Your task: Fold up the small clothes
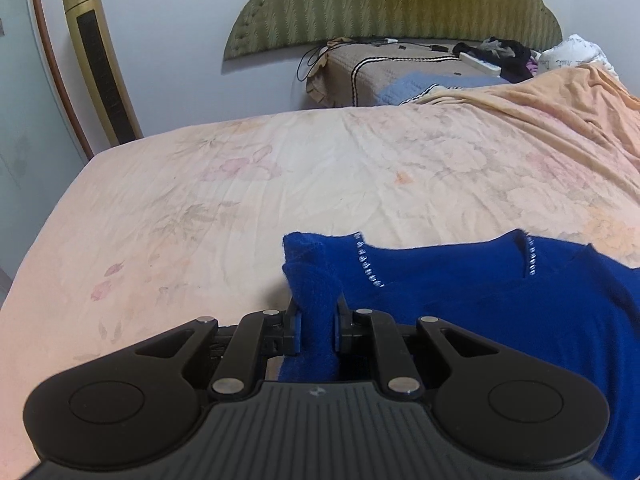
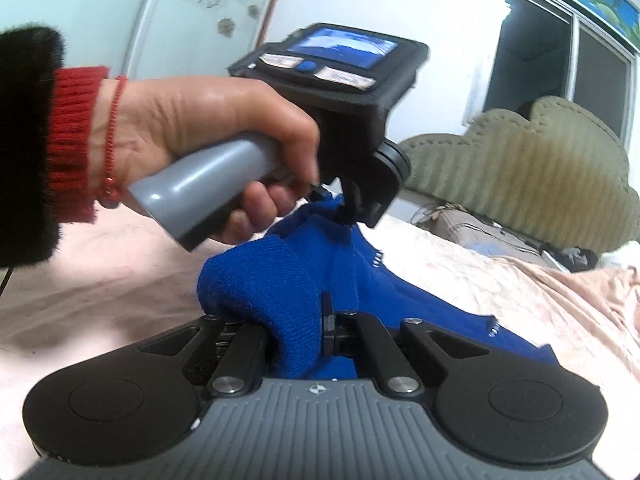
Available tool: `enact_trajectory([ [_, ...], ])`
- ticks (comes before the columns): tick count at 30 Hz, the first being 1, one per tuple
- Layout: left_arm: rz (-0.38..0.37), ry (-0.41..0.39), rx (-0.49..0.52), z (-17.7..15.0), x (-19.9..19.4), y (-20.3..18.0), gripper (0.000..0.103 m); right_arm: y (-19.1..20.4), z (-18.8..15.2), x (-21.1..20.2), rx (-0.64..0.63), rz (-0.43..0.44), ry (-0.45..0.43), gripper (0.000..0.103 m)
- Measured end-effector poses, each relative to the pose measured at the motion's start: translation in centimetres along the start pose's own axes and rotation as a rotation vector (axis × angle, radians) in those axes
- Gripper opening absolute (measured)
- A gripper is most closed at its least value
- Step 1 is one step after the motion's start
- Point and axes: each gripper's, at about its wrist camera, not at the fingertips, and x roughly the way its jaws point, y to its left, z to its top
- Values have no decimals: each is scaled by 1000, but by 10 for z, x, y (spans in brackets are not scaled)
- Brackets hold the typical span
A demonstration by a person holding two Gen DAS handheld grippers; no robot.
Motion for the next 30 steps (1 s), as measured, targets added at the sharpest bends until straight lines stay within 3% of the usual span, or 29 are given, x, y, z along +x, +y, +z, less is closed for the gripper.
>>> enact_trajectory([
  [30, -31, -59, 151, 18, -26, -118, 13, -71, -42, -48, 146, -136, -27, 4],
])
